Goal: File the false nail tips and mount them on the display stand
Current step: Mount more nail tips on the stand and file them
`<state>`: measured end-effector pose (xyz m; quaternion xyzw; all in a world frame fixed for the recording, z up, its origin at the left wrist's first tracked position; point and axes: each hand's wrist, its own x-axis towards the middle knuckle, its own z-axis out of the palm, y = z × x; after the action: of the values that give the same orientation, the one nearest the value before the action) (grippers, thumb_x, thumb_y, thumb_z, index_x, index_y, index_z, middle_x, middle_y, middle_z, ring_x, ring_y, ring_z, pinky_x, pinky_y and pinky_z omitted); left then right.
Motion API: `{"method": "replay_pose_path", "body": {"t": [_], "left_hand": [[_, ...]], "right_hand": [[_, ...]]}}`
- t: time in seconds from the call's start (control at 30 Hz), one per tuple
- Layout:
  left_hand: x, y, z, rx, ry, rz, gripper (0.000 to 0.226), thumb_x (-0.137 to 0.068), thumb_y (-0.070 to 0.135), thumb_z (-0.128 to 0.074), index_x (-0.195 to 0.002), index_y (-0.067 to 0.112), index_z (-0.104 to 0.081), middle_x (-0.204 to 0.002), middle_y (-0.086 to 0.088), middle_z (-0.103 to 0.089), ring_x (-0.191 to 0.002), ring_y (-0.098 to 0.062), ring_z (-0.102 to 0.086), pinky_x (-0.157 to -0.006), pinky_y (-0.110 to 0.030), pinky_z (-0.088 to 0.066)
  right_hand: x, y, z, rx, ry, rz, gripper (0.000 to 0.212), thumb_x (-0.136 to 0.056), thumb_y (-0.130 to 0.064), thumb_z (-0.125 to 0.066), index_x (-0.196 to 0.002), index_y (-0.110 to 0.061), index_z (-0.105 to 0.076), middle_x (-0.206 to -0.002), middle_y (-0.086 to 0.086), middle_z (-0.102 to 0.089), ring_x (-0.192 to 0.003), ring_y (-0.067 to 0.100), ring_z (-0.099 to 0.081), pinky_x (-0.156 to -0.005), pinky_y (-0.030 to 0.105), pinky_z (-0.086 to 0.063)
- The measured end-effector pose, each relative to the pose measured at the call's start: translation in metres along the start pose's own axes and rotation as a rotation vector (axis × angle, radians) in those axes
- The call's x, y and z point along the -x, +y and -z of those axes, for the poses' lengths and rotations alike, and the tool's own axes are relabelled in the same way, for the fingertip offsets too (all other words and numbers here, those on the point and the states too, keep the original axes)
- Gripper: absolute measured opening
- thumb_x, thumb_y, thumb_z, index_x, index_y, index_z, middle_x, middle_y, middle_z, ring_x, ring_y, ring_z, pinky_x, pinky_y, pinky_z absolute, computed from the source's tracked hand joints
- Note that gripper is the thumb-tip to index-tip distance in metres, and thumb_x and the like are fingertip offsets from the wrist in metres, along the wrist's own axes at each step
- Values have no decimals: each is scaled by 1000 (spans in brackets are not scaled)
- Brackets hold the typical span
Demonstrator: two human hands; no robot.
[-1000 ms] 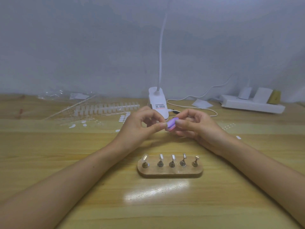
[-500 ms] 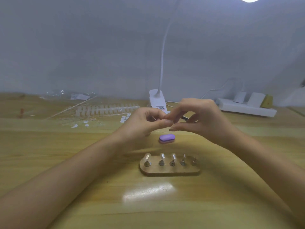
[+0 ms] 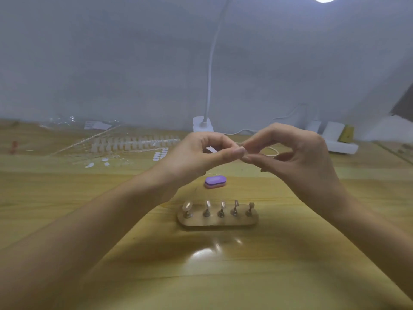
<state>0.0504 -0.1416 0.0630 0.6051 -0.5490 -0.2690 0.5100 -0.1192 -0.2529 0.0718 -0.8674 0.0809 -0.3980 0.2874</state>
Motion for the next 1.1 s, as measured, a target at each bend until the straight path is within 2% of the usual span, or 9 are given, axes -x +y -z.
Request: {"method": "replay_pose_path", "body": {"t": [0.07, 0.17, 0.27, 0.4, 0.47, 0.53, 0.7, 0.87, 1.1], "left_hand": [[1, -2, -2, -147, -91, 55, 50, -58, 63, -73, -98, 34, -63, -88, 21, -70, -73, 2, -60, -65, -10, -47], [11, -13, -13, -359, -247, 121, 65, -60, 48, -88, -110, 43, -47, -94, 24, -69, -87, 8, -59, -82, -20, -49], [23, -22, -23, -463, -151, 60, 60, -70, 36, -84, -112, 47, -42, -91, 27, -66, -87, 3, -60, -83, -32, -51], [30, -22, -31, -599, -19, -81, 57, -74, 44, -73, -118, 51, -38, -87, 28, -65, -91, 5, -54, -81, -24, -31], [32, -21, -35, -617, 22, -114, 53, -76, 53, -64, -121, 50, -38, -84, 25, -65, -95, 4, -53, -82, -27, -24], [33, -23, -38, -613, 52, -126, 53, -78, 51, -64, -124, 48, -38, -81, 24, -64, -100, 3, -54, -83, -27, -21], [32, -23, -39, -561, 48, -103, 69, -62, 69, -50, -126, 47, -38, -79, 25, -66, -114, 0, -51, -81, -27, -19], [32, -24, -39, -573, 55, -88, 69, -64, 66, -52, -128, 46, -38, -77, 24, -66, -115, 2, -50, -81, -26, -18], [31, -25, -39, -588, 73, -76, 64, -69, 59, -56, -129, 46, -37, -76, 25, -67, -116, 3, -48, -82, -26, -17]], "right_hand": [[7, 4, 5, 24, -17, -54, 10, -78, -22, -82, -85, -22, -75, -83, -15, -73, -86, 8, -70, -60, 22, -57], [23, 13, 4, 110, -171, -162, 12, -75, -21, -84, -80, -27, -76, -81, -16, -74, -86, 4, -68, -61, 14, -49], [33, 17, -3, 157, -266, -186, 14, -75, -19, -84, -79, -30, -76, -78, -21, -73, -88, 6, -63, -63, 10, -42], [37, 16, -9, 256, -278, -142, 15, -74, -29, -84, -77, -40, -73, -79, -29, -69, -88, 9, -56, -62, 12, -38], [39, 15, -12, 267, -277, -137, 13, -74, -33, -83, -76, -41, -72, -79, -31, -68, -87, 10, -55, -62, 15, -36], [40, 16, -13, 256, -267, -137, 11, -73, -36, -81, -76, -41, -72, -80, -31, -68, -87, 11, -55, -62, 17, -36], [42, 16, -16, 255, -245, -130, 11, -72, -35, -82, -75, -39, -73, -81, -31, -68, -87, 11, -54, -63, 19, -35], [43, 16, -17, 269, -234, -138, 11, -71, -34, -83, -75, -38, -74, -80, -27, -69, -86, 11, -54, -62, 23, -37], [44, 18, -20, 261, -203, -168, 10, -68, -44, -76, -76, -38, -76, -78, -21, -69, -87, 9, -54, -63, 29, -43]]}}
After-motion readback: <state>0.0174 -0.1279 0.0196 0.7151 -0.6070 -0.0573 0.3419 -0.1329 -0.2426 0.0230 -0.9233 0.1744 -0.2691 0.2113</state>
